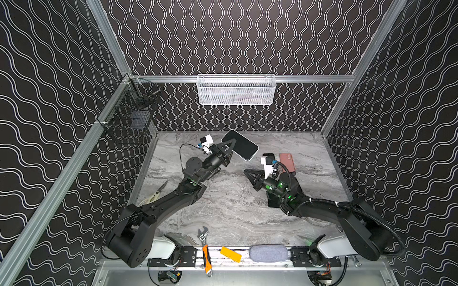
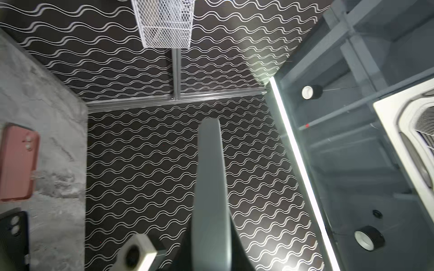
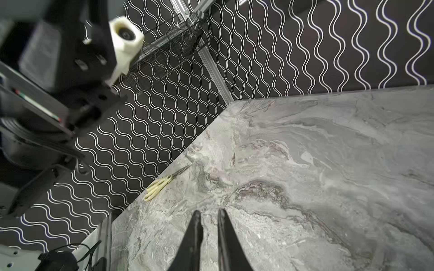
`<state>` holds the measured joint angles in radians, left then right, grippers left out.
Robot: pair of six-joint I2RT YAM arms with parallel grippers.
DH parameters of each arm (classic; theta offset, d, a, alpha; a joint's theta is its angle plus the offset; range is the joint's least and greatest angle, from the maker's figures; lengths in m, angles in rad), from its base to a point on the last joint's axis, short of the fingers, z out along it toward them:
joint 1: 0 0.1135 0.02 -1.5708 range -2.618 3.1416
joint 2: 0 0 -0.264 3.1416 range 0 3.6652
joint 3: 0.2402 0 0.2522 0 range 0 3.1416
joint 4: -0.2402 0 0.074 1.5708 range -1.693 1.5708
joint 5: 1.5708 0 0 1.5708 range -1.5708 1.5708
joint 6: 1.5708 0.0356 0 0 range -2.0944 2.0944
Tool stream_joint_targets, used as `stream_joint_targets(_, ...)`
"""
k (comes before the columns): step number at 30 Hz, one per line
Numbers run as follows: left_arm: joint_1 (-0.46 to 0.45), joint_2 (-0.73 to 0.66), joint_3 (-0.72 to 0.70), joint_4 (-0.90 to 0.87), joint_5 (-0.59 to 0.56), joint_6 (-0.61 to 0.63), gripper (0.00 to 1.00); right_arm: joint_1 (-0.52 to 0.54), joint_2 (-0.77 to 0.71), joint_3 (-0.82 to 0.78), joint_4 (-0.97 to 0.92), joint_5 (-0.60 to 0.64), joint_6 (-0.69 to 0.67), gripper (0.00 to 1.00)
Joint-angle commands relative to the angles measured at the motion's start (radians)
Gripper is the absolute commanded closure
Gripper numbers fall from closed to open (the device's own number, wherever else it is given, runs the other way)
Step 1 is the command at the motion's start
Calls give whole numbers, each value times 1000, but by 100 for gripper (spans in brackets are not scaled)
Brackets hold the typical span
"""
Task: Take the phone out of the phone case
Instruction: Remove the phone case from the phone.
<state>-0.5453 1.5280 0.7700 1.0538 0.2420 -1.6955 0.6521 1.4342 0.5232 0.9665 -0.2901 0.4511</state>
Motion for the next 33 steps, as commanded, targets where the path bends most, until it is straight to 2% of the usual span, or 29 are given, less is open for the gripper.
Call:
stream_joint_targets(1, 2, 4, 6, 78, 17, -3, 100, -6, -18, -6, -3, 9, 2, 82)
stream_joint_targets(4, 2, 10, 4, 78, 28, 33, 100, -20, -32, -2, -11, -44, 12, 79)
stream_joint_targets(11, 18, 43, 3, 31, 94, 150, 100, -103, -89, 40, -123, -265, 15, 66)
stream_joint_targets(14, 28, 41, 9, -44, 123, 226, 100, -154, -131, 55, -199, -354, -7, 57)
stream_joint_targets(19, 63, 10, 40, -237, 193, 398, 100, -210, -195, 126, -438, -448, -128, 44)
stream_joint_targets(25, 159, -24, 139, -534, 365, 666, 100, -275, -211, 233, -677, -558, -269, 33)
stream_joint_targets(27, 181, -28, 203, -685, 426, 809, 100, -283, -198, 273, -744, -598, -314, 30)
stream_joint_targets(31, 191, -19, 362, -1063, 461, 1131, 100, -287, -176, 340, -861, -650, -395, 24)
stream_joint_targets(33, 192, -15, 438, -1210, 476, 1277, 100, -287, -166, 372, -924, -655, -439, 1)
